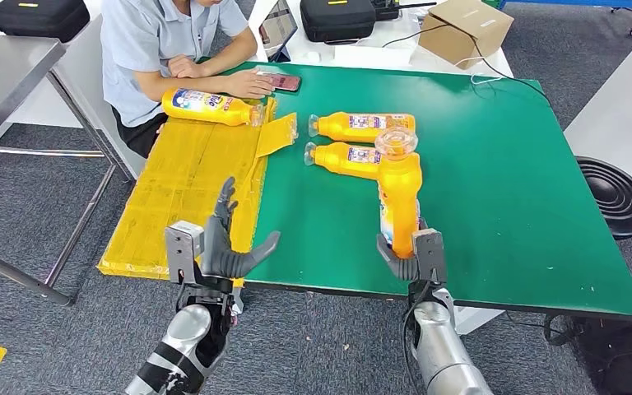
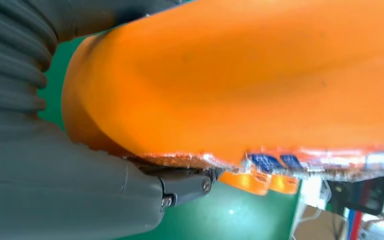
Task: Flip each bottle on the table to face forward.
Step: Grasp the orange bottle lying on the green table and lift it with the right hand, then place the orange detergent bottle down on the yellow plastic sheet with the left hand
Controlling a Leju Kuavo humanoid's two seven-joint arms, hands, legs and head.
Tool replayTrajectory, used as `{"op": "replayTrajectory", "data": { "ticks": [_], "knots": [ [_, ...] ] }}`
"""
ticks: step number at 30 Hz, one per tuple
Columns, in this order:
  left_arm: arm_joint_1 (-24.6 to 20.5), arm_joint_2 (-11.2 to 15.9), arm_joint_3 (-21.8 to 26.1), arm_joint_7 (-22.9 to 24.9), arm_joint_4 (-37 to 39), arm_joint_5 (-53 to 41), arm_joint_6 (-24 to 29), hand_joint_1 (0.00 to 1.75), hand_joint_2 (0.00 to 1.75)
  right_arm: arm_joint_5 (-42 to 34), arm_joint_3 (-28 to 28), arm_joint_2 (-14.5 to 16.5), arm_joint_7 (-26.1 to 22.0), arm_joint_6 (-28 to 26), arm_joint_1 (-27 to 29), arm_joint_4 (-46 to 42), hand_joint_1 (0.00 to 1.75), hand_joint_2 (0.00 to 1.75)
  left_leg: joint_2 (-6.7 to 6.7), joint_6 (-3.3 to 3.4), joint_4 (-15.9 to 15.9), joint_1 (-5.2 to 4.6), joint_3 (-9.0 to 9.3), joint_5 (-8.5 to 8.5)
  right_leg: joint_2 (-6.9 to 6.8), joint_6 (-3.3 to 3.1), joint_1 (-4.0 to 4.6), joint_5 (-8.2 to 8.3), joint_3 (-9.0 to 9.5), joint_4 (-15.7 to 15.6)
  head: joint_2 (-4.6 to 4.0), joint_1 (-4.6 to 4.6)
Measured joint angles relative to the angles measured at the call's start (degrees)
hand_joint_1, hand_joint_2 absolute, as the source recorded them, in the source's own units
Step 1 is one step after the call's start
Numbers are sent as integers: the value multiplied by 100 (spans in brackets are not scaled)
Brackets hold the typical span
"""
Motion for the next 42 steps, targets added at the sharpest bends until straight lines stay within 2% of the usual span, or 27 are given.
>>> {"op": "replayTrajectory", "data": {
  "ticks": [7, 11, 14, 18, 23, 26, 31, 36, 40, 41, 42],
  "knots": [
    [14, -8, -96, 116, 160, 128, -134, 0, 175, -384, 365, 28, 88, 39, 257, -636, 175, 175, -1, 0, 0, -1, -7, 0, 0, 0, 0, 0, -7, -1, 0, -1],
    [170, 16, -261, 703, 177, 745, -1174, 0, 175, -830, 659, 25, 116, 266, 488, -1069, 175, 175, -1, 0, 0, -1, -9, -2, -1, 0, 0, -1, -8, -1, 0, 1],
    [388, 73, -525, 505, 111, 609, -1523, 0, 175, -908, 1060, -2, 305, 452, 702, -1475, 175, 175, 5, -4, 0, -1, -12, -7, 2, -1, 0, -2, -14, 0, 0, 1],
    [510, 143, -830, 314, -34, 309, -1625, 0, 175, -729, 1846, -75, 368, 1077, 821, -1742, 175, 175, 4, -5, 0, 0, -16, -7, 2, -3, 1, -5, -20, -1, 0, -1],
    [538, 152, -919, 370, -135, 585, -1691, 0, 175, -460, 2796, -115, 290, 1345, 876, -1822, 175, 175, 2, -6, -1, 3, -16, -6, 1, -4, 4, -6, -19, 1, 0, 0],
    [576, 157, -885, 441, -211, 904, -1752, 0, 175, -440, 3185, -135, 271, 1381, 893, -1822, 175, 175, 2, -5, -1, 3, -16, -6, 1, -4, 2, -6, -18, 1, 0, 1],
    [625, 171, -795, 322, -368, 983, -1689, 0, 175, -432, 3550, -182, 259, 1355, 881, -1822, 175, 175, 1, -5, -1, 0, -17, -6, 0, -4, 0, -5, -17, 1, 0, 0],
    [692, 168, -747, 49, -568, 842, -1355, 0, 175, -340, 3750, -205, 266, 1329, 834, -1822, 175, 175, 1, -5, -1, 0, -18, -6, 1, -4, 0, -6, -19, 0, 0, 1],
    [762, 158, -687, 8, -758, 924, -1341, 0, 175, -321, 3839, -216, 279, 1273, 801, -1813, 175, 175, 2, -5, -1, 1, -18, -6, 1, -4, 0, -6, -20, 0, 0, -1],
    [772, 157, -677, 8, -794, 945, -1356, 1, 175, -299, 3856, -218, 290, 1249, 791, -1804, 175, 175, 2, -5, -1, 1, -18, -6, 1, -4, 1, -6, -20, 0, 0, -1],
    [780, 156, -670, 10, -823, 963, -1370, 19, 175, -273, 3870, -220, 303, 1222, 782, -1792, 175, 175, 2, -5, -1, 1, -18, -6, 1, -4, 1, -6, -20, 0, 0, 0]
  ]
}}
